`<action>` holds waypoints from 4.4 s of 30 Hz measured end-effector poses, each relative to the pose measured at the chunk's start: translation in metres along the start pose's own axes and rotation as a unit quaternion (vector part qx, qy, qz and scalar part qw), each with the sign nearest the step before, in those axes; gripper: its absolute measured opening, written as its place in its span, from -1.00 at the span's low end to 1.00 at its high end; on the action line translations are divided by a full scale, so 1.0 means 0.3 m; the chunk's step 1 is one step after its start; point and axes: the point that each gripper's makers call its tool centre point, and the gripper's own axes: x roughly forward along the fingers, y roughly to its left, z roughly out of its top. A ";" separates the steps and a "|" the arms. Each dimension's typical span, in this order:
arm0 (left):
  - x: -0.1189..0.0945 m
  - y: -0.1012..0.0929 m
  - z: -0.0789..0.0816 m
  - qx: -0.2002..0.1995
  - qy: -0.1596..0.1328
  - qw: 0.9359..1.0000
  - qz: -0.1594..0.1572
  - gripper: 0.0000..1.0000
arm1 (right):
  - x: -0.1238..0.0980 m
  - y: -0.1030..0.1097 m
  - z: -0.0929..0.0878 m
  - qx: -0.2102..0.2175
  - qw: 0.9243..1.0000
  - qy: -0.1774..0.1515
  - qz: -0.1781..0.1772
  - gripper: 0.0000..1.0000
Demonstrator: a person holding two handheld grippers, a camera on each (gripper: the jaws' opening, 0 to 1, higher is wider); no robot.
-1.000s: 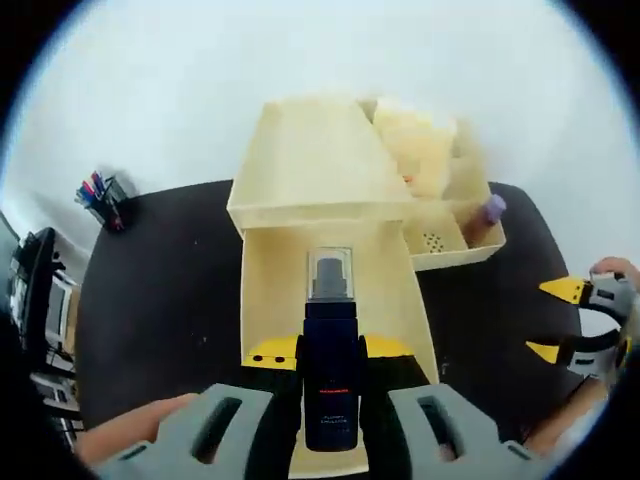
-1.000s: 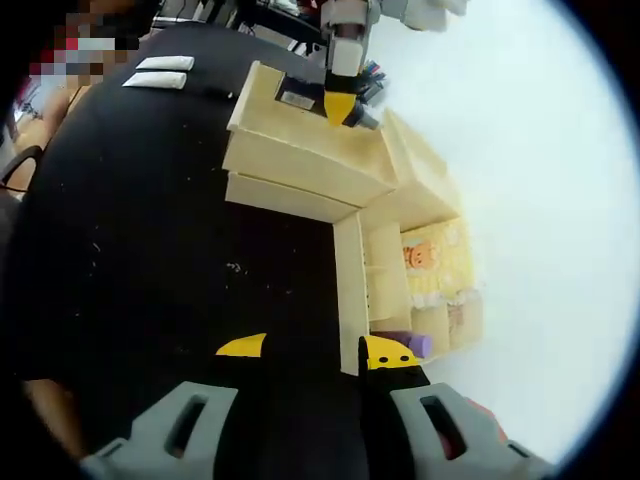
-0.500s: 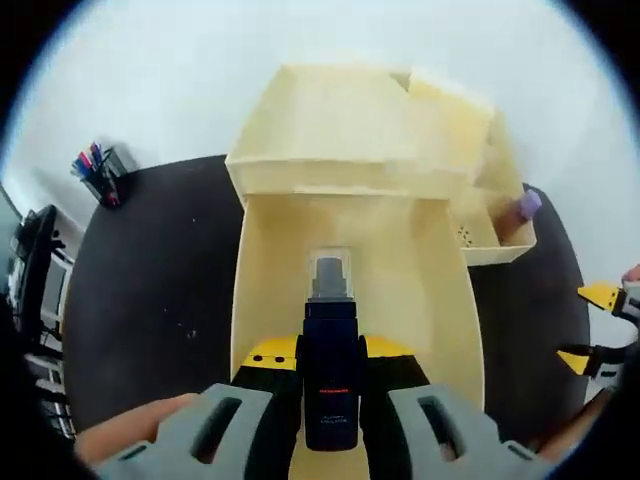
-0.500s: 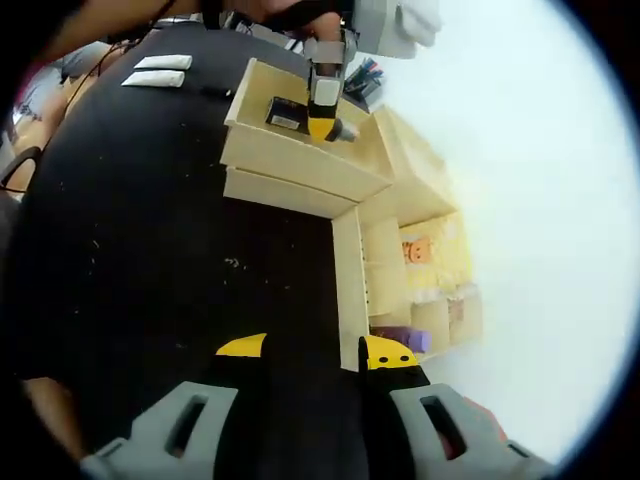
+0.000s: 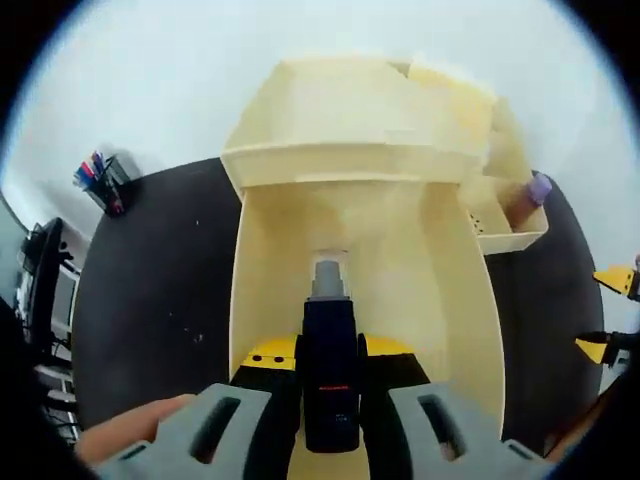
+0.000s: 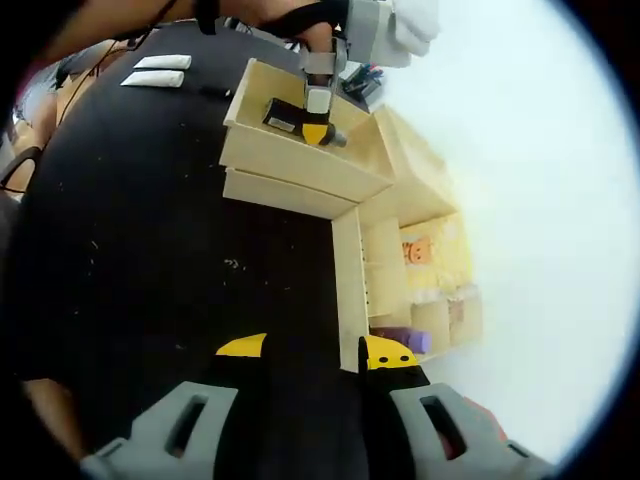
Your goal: Open the drawer, pick up the cosmetic bottles from the table one by one, place them into the drawer, release the gripper, close the drawer, and move the gripper away
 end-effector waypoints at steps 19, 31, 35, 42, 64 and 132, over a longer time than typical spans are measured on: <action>-0.383 -0.081 0.022 0.097 -0.120 0.987 -0.040 -0.40 | 0.015 -0.005 0.004 0.004 1.000 0.015 -0.014 -0.32; -0.589 -0.075 -0.069 0.166 -0.252 0.948 -0.105 0.00 | -0.030 -0.129 0.071 0.040 0.993 -0.028 -0.110 -0.12; -0.609 -0.066 -0.091 0.162 -0.296 0.933 -0.125 0.21 | -0.073 -0.185 0.134 0.070 0.987 -0.084 -0.122 -0.03; -0.611 0.012 -0.078 0.199 -0.376 0.902 -0.080 0.59 | -0.180 -0.296 0.247 0.132 0.957 -0.200 -0.164 -0.03; -0.624 0.120 -0.146 0.189 -0.528 0.801 -0.209 0.92 | -0.222 -0.216 0.431 0.278 0.871 -0.392 -0.099 0.85; -0.358 0.165 -0.298 0.152 -0.440 0.835 -0.292 0.80 | 0.157 0.025 0.391 0.286 0.879 -0.377 -0.051 0.69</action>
